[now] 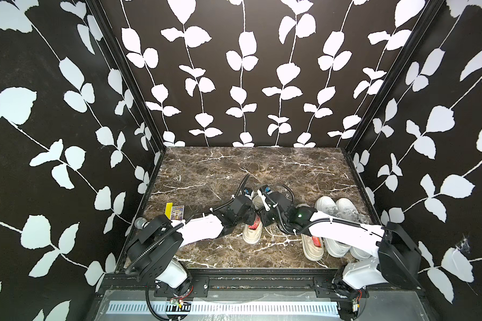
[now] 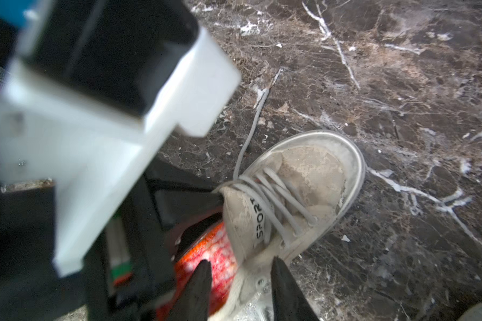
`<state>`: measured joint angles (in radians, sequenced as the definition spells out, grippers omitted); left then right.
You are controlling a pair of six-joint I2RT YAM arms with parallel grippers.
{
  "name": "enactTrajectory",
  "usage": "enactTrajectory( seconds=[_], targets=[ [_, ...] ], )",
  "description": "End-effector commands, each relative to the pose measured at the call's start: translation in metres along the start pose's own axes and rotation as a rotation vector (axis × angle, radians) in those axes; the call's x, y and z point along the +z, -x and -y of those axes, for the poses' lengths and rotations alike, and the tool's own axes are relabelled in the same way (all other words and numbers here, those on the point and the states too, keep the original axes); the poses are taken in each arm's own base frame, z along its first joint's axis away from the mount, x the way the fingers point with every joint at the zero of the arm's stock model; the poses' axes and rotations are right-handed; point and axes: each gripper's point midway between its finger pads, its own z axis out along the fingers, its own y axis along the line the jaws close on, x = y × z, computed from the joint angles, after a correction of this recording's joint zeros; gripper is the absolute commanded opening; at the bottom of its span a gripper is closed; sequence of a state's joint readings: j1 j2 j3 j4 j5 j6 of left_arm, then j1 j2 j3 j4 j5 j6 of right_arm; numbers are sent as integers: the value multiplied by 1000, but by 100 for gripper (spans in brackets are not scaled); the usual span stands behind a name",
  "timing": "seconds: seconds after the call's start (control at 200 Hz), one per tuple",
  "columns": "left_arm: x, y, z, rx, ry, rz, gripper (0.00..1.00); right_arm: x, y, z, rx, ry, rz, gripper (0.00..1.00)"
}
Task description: Remove the insole from the shoe
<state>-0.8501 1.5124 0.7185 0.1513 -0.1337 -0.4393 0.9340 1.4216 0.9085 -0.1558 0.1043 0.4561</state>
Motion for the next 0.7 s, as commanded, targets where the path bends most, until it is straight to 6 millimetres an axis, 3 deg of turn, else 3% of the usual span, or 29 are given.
enactTrajectory(
  seconds=[0.0, 0.145, 0.365, 0.475, 0.696],
  targets=[
    [-1, 22, 3, -55, 2, 64, 0, -11, -4, 5, 41, -15, 2, 37],
    [-1, 22, 3, -70, 4, 64, 0, -17, -11, -2, 113, 30, -9, 37],
    [-2, 20, 2, -89, 2, 66, 0, -16, -21, -35, 164, 113, -51, 35],
    [-3, 21, 0, -104, 10, 76, 0, -12, -24, -53, 185, 165, -70, 34],
    [-9, 21, -2, -132, 8, 96, 0, 9, -29, -62, 203, 176, -103, 31]
  ],
)
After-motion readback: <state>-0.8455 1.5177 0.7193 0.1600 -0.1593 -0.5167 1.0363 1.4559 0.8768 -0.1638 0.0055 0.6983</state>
